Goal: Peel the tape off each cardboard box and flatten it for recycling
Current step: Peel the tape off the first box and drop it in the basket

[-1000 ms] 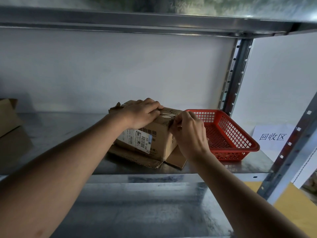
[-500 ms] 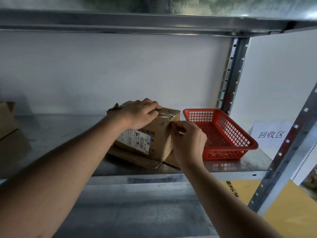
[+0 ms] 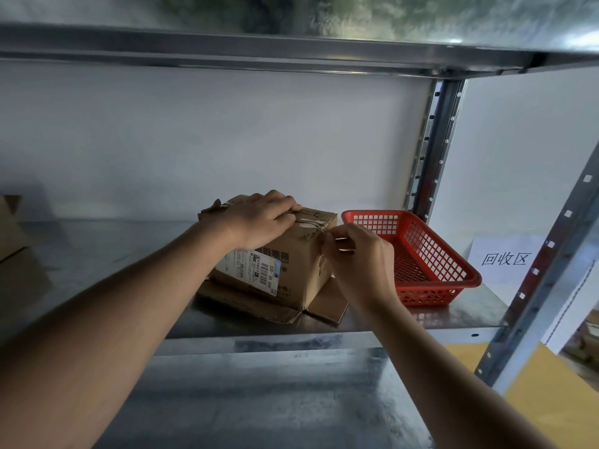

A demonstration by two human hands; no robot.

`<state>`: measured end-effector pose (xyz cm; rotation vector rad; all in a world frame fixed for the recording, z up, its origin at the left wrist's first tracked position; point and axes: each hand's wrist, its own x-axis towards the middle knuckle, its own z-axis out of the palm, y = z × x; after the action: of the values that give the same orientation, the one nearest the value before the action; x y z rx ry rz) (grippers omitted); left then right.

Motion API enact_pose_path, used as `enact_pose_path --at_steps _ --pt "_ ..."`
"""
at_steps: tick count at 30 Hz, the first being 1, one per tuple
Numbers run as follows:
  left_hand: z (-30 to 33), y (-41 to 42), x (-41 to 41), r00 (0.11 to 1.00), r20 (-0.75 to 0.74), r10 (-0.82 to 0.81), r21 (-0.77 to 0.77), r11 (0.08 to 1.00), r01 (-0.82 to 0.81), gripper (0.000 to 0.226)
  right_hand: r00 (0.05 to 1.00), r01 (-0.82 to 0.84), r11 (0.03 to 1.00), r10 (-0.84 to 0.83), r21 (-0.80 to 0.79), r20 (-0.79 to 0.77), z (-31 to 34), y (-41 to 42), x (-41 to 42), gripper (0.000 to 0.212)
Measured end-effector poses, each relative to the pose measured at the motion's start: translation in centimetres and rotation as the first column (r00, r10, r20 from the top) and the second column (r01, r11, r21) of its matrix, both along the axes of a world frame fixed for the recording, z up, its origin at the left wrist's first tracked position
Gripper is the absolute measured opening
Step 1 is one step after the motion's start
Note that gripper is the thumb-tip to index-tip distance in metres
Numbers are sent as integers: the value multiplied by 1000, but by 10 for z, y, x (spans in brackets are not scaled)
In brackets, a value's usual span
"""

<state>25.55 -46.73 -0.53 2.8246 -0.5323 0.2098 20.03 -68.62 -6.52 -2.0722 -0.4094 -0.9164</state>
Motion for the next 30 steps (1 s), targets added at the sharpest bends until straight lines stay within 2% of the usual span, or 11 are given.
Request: enact_pose_path --at_steps 4,9,12,15,18,21,24,30 --pt "1 -1 2 1000 -13 6 0 1000 -6 41 999 -37 993 36 113 16 -12 3 -1 13" --pt "1 0 0 1000 -8 3 8 1000 -3 41 998 6 995 -12 104 55 -13 9 0 13" --pt "2 0 -2 1000 -11 2 2 1000 -2 41 998 1 1000 -1 -4 67 -7 5 0 7" --pt "4 1 -4 1000 -19 -3 4 1000 3 41 999 -17 982 22 -186 29 7 -6 4 10" --pt "6 3 -5 1000 -24 -16 0 1000 16 40 998 -12 913 36 -408 51 22 -15 4 8" --pt "9 3 -9 997 -74 -24 20 999 25 46 997 -39 830 66 -556 30 34 -22 4 10" --pt "11 2 -13 995 -96 -27 31 999 30 65 995 -42 765 88 -643 39 45 -27 3 10" --pt "13 2 -14 993 -122 1 21 1000 1 68 984 -28 710 145 -704 106 66 -27 4 14"
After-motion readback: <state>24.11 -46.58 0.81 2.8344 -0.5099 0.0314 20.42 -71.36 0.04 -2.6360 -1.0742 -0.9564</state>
